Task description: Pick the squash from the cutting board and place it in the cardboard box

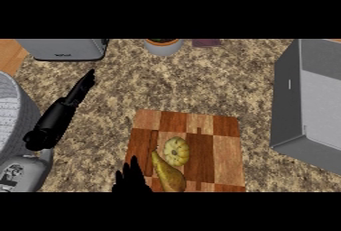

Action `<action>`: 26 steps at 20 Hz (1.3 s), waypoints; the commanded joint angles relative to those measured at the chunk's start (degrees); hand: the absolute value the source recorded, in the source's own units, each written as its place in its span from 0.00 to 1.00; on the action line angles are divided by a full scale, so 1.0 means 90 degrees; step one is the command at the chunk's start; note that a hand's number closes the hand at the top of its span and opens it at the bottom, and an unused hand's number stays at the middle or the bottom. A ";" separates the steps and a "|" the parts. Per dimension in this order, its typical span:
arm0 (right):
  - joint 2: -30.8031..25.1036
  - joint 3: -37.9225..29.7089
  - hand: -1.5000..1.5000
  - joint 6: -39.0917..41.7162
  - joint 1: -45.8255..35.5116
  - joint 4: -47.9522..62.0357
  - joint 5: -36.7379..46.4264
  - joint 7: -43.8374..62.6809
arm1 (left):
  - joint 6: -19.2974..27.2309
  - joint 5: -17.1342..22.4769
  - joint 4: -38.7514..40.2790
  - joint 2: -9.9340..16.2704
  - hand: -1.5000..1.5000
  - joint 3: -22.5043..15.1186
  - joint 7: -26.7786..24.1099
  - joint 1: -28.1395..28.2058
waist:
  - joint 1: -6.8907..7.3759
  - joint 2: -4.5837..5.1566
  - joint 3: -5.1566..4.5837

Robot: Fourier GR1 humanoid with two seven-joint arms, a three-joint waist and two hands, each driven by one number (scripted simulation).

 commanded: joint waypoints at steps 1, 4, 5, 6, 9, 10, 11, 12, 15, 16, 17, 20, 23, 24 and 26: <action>0.0287 0.0369 0.00 0.0078 0.0370 0.0449 0.0382 0.0273 | -0.0160 -0.0023 0.0552 -0.0105 0.50 0.0256 0.0151 -0.0651 | -0.0032 0.0024 0.0003; 0.0294 0.0313 0.00 0.0354 0.0372 0.0414 0.0590 0.0433 | -0.0052 -0.0202 -0.0010 -0.0272 0.50 0.0083 0.0212 -0.0145 | 0.0018 0.0008 0.0004; -0.0048 0.0432 0.00 -0.0094 0.0365 0.0577 0.0836 0.0069 | -0.0150 -0.0218 0.0205 -0.0252 0.50 0.0148 -0.0056 -0.0066 | 0.0022 0.0019 0.0004; 0.0293 0.0478 0.00 0.0235 0.0318 0.0477 0.0815 0.0522 | -0.0169 -0.0222 -0.0081 -0.0132 0.50 0.0207 0.0275 -0.0234 | 0.0032 0.0005 0.0004; -0.0037 0.0489 0.00 -0.0567 0.0319 0.0996 0.1306 -0.0208 | -0.0410 -0.0212 -0.0238 0.0026 0.50 0.0395 0.0181 0.0058 | 0.0056 0.0018 0.0006; 0.0290 0.0379 0.00 -0.0302 0.0157 0.1016 0.1243 -0.0060 | -0.0177 -0.0353 -0.0227 -0.0362 0.50 0.0205 0.0291 0.0056 | 0.0054 0.0015 0.0004; 0.0292 0.0089 0.00 -0.0384 0.0060 0.1218 0.1357 -0.0416 | -0.0319 -0.0400 0.0191 -0.0374 0.50 0.0293 0.0045 -0.0216 | 0.0024 0.0025 0.0004; -0.0104 0.0384 0.00 -0.0380 0.0470 0.0755 0.1510 -0.0351 | -0.0234 -0.0355 -0.0332 -0.0351 0.50 0.0386 0.0419 -0.0163 | 0.0023 0.0014 0.0006; -0.0120 0.0351 0.00 -0.0729 0.0313 0.1339 0.1821 -0.0718 | -0.0458 -0.0305 -0.0495 -0.0333 0.50 0.0444 0.0371 0.0066 | 0.0046 0.0017 0.0006; 0.0176 0.0432 0.00 -0.0477 0.0618 0.1314 0.1945 -0.0486 | -0.0454 -0.0422 -0.0178 -0.0435 0.50 0.0487 0.0141 0.0049 | 0.0022 0.0017 0.0004; 0.0148 0.0265 0.00 -0.0587 0.0367 0.1398 0.2043 -0.0747 | -0.0451 -0.0466 -0.0291 -0.0469 0.50 0.0465 0.0392 -0.0106 | 0.0026 0.0018 0.0005; -0.0146 0.0197 0.00 -0.0757 0.0333 0.1556 0.2295 -0.1004 | -0.0629 -0.0425 0.0032 -0.0527 0.50 0.0579 0.0056 -0.0026 | 0.0018 0.0025 0.0004; -0.0038 0.0255 0.00 -0.0944 0.0682 0.1846 0.2607 -0.0977 | -0.0836 -0.0376 0.0131 -0.0374 0.50 0.0891 0.0019 -0.0150 | 0.0014 0.0023 0.0004; -0.0086 0.0290 0.00 -0.1182 0.0614 0.2052 0.2686 -0.1191 | -0.0509 -0.0576 -0.0824 -0.0652 0.50 0.0487 0.0642 0.0246 | 0.0054 0.0014 0.0006; 0.0176 0.0109 0.00 -0.1326 0.0590 0.2398 0.2777 -0.1451 | -0.0736 -0.0569 -0.0222 -0.0630 0.50 0.0674 0.0314 -0.0020 | 0.0034 0.0024 0.0005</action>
